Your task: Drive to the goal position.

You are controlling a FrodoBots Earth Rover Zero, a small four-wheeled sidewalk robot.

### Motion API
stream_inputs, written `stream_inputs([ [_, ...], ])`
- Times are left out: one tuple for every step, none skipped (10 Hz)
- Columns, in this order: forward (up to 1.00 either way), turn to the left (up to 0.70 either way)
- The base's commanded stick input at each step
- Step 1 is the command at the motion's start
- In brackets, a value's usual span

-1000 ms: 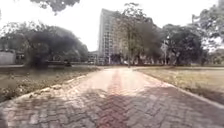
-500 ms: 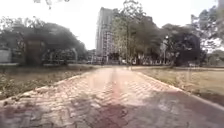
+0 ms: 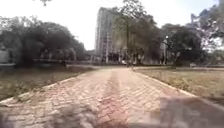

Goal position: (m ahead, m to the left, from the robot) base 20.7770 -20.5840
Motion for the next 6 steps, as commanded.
stream_inputs([
  [0.85, 0.0],
  [0.85, 0.0],
  [0.85, 0.0],
  [0.85, 0.0],
  [0.85, 0.0],
  [0.85, 0.0],
])
